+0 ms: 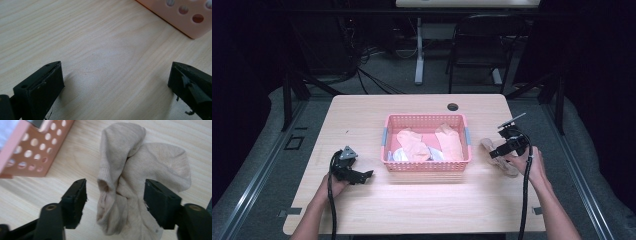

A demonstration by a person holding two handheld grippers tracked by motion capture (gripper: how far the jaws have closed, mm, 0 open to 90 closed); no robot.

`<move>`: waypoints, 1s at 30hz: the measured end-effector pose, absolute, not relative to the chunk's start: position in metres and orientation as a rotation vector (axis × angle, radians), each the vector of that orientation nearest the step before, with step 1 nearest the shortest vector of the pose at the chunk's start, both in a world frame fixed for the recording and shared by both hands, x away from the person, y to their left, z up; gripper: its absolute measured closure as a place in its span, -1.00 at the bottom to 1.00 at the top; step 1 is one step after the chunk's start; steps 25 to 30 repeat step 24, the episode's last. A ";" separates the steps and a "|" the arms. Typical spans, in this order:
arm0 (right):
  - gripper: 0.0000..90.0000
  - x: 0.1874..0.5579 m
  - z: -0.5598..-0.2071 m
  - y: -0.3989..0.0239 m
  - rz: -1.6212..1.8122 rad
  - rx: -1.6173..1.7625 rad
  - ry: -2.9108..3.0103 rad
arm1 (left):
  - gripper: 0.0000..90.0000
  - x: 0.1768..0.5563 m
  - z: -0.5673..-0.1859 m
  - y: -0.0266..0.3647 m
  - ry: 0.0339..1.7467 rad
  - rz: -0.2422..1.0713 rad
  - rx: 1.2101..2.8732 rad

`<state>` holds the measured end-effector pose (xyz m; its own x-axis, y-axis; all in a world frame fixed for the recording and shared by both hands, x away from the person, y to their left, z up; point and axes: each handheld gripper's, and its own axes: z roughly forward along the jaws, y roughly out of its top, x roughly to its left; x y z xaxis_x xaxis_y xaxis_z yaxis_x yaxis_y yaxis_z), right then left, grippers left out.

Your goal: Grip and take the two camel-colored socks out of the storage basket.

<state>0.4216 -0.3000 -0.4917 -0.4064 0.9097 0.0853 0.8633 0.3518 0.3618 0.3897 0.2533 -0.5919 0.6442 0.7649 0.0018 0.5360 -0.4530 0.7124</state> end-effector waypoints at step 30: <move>-0.95 0.346 -0.507 -0.320 0.517 1.573 2.503 | -1.00 0.390 -0.592 0.253 1.008 0.426 2.164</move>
